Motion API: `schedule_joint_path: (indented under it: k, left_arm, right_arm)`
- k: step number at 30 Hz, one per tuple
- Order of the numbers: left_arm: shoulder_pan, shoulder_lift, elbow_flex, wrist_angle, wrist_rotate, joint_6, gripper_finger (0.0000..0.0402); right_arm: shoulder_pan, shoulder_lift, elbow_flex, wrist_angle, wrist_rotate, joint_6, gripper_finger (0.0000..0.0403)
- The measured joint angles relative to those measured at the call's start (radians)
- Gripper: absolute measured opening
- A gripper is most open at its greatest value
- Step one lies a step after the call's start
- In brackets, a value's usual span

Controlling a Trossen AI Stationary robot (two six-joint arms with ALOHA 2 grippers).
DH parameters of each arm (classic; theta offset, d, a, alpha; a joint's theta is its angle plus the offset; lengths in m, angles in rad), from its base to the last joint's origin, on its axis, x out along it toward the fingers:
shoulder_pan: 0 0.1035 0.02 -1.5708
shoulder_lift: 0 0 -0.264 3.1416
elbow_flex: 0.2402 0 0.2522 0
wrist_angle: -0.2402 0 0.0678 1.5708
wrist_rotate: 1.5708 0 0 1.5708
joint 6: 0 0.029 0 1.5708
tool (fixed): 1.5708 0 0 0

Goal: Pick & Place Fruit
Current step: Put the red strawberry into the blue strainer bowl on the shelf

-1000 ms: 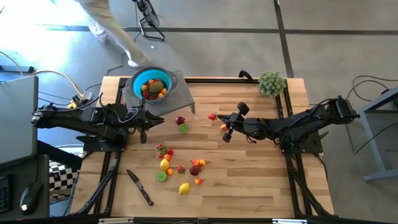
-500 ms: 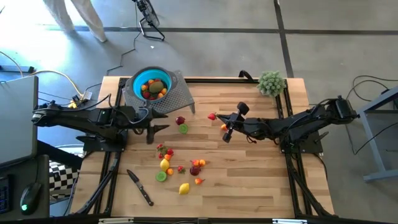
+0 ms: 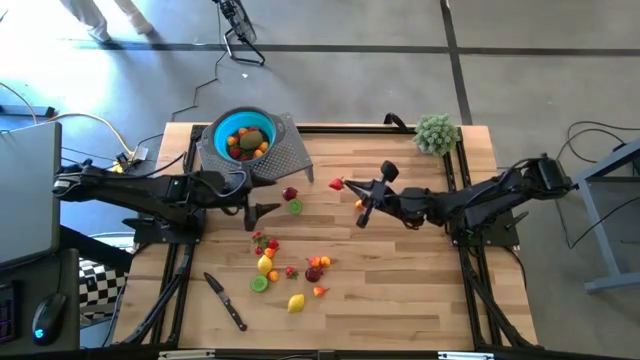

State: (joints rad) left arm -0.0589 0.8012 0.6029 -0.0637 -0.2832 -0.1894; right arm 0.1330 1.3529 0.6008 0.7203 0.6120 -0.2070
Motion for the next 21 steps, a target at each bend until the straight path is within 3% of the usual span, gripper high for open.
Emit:
schedule_joint_path:
  k: [7, 21]
  left_arm:
    - [0.0, 0.093, 0.0, 0.154, 0.0, 0.0, 0.0324]
    - [0.0, 0.14, 0.0, 0.186, 0.015, 0.03, 0.0324]
  right_arm:
    - [0.029, 0.113, 0.142, -0.011, 0.0, -0.133, 0.0004]
    - [0.031, 0.358, 0.355, -0.007, -0.009, -0.296, 0.0004]
